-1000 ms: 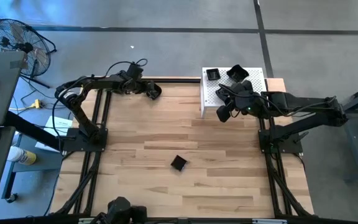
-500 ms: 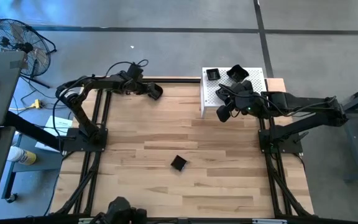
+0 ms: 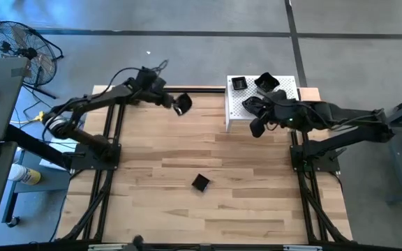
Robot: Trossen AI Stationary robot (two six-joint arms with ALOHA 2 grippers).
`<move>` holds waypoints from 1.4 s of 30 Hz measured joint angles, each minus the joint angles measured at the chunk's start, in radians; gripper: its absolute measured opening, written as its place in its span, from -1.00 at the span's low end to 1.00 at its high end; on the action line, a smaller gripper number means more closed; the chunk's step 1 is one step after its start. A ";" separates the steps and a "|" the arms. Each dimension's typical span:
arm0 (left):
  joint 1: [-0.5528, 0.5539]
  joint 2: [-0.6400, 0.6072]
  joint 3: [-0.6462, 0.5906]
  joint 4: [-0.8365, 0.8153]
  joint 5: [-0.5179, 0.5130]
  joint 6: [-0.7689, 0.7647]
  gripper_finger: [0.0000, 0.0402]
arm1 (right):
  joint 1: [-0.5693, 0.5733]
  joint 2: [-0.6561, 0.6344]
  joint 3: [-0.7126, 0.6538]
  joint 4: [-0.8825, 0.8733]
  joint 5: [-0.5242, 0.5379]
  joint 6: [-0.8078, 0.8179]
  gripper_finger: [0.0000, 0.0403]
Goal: Pick & Place Mini shaped plates
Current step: Stack the leaf-shaped plate on top of the stacked leaf-shaped plates on the shelf
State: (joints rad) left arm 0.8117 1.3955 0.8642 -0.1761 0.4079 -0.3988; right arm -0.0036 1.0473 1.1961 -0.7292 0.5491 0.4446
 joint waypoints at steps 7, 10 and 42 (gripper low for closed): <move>-0.335 -0.031 0.000 0.004 -0.125 0.029 -1.00 | 0.000 -0.081 0.000 0.000 -0.006 -0.026 -0.98; -0.471 0.018 0.000 0.026 -0.260 0.016 -1.00 | 0.000 -0.106 0.000 0.000 -0.007 -0.040 -0.99; -0.701 0.627 0.491 -0.033 -0.305 0.138 -0.61 | -0.003 -0.123 0.000 0.017 -0.125 -0.184 -0.97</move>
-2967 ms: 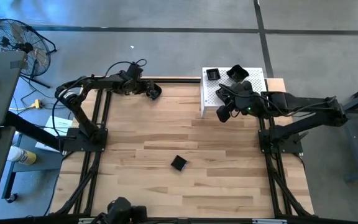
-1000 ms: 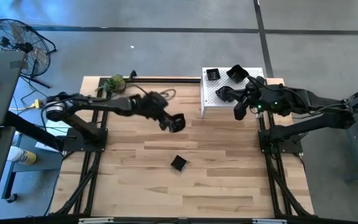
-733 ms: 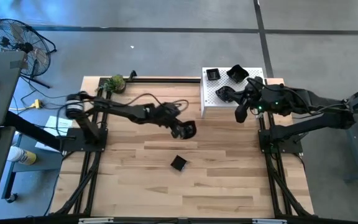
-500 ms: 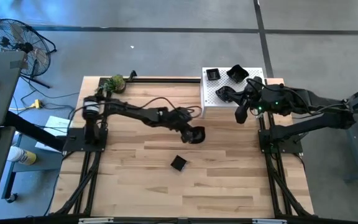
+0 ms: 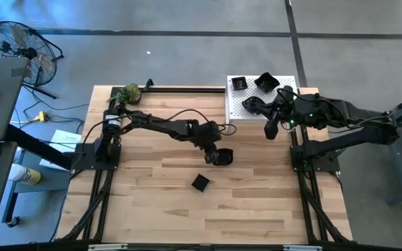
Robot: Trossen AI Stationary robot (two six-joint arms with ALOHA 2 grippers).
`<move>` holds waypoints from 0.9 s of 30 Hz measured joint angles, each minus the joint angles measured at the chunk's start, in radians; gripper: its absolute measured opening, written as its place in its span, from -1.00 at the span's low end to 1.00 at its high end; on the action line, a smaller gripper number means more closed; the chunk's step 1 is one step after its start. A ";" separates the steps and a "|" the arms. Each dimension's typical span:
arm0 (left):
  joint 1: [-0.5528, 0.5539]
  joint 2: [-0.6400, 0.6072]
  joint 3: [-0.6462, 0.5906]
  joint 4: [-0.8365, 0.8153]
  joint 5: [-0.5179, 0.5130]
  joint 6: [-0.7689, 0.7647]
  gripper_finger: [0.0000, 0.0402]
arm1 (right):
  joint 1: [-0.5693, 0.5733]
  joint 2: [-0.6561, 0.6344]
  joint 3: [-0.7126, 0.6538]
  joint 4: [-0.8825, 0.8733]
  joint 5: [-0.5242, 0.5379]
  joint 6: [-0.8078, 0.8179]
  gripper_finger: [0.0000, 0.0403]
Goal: Pick & Place Mini shaped plates
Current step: Stack the leaf-shaped plate on top of the stacked leaf-shaped plates on the shelf
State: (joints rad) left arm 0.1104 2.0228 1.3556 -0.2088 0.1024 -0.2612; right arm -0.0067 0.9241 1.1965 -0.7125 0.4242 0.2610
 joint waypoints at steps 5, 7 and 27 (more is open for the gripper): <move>0.000 -0.034 0.078 -0.222 -0.006 0.075 -0.40 | 0.000 0.017 0.000 0.000 -0.013 0.000 -0.97; 0.000 -0.066 0.088 -0.241 -0.031 0.117 -0.45 | 0.000 0.033 0.000 0.001 -0.013 -0.009 -0.96; 0.013 -0.684 -0.673 0.573 -0.257 -0.206 -0.99 | -0.095 0.329 0.029 0.150 -0.407 -0.104 -0.94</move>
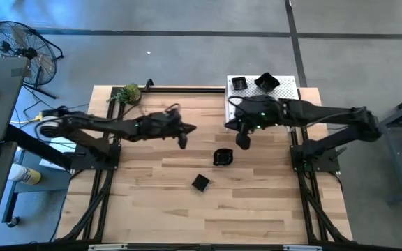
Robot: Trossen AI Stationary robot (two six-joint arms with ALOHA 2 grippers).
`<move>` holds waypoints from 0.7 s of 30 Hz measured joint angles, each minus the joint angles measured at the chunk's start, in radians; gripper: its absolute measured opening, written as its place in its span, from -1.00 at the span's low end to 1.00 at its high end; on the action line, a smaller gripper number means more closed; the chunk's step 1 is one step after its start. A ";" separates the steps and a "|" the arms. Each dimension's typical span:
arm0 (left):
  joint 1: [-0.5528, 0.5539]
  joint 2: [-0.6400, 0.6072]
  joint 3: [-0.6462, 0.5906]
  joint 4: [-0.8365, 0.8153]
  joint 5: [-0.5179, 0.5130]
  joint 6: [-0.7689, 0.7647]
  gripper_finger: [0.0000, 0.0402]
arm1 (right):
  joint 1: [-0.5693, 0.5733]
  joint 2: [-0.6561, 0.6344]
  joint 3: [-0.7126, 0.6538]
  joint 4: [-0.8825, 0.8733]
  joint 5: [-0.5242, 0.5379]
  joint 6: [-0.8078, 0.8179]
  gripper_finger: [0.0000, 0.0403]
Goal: Pick & Place Mini shaped plates
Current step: Stack the leaf-shaped plate on top of the stacked leaf-shaped plates on the shelf
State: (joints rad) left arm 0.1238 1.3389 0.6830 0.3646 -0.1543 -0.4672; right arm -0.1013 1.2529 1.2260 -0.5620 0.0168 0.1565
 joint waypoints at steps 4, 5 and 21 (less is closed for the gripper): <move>0.000 -0.119 -0.124 0.063 -0.070 -0.010 -0.99 | -0.019 0.097 0.059 -0.033 -0.053 -0.044 -0.94; 0.000 -0.142 -0.142 0.058 -0.074 -0.010 -0.99 | -0.024 0.122 0.072 -0.043 -0.068 -0.057 -0.94; 0.000 -0.205 -0.190 0.021 -0.076 -0.012 -0.99 | 0.056 0.224 -0.045 -0.314 -0.098 0.025 -0.30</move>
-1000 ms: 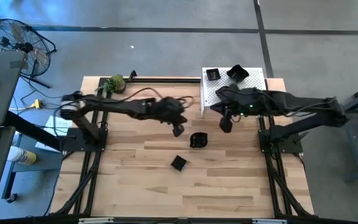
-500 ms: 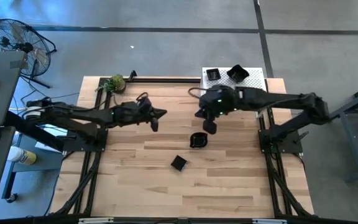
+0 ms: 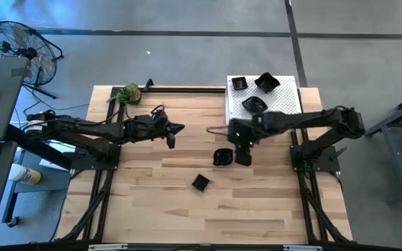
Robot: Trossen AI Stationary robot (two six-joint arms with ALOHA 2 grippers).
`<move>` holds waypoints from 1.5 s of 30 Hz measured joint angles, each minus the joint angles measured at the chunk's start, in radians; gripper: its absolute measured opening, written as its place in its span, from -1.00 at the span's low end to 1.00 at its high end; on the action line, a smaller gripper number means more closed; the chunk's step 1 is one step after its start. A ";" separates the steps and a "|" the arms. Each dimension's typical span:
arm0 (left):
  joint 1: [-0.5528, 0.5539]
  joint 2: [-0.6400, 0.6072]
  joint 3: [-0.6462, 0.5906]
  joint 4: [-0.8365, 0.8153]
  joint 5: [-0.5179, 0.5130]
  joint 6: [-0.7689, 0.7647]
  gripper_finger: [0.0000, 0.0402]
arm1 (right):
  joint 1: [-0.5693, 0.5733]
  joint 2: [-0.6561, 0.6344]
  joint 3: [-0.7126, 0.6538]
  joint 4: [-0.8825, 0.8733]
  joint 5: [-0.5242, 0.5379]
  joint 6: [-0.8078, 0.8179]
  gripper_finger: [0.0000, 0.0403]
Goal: Pick & Place Mini shaped plates
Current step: Stack the leaf-shaped plate on top of the stacked leaf-shaped plates on the shelf
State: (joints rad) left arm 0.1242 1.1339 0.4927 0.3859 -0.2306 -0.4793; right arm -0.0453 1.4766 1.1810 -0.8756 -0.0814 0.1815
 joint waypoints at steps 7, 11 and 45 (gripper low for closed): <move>0.000 0.000 0.000 -0.037 0.000 0.000 -0.99 | 0.093 -0.156 -0.382 0.424 0.052 0.339 -0.11; 0.000 0.000 0.000 -0.057 0.001 0.000 -0.99 | 0.101 -0.158 -0.518 0.696 0.151 0.400 -0.12; 0.000 0.000 0.000 -0.075 0.002 -0.001 -0.99 | -0.090 0.045 -0.655 1.016 -0.027 0.126 -0.83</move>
State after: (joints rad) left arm 0.1242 1.1343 0.4927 0.3107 -0.2287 -0.4802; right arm -0.1349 1.5215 0.5255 0.1405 -0.1084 0.3078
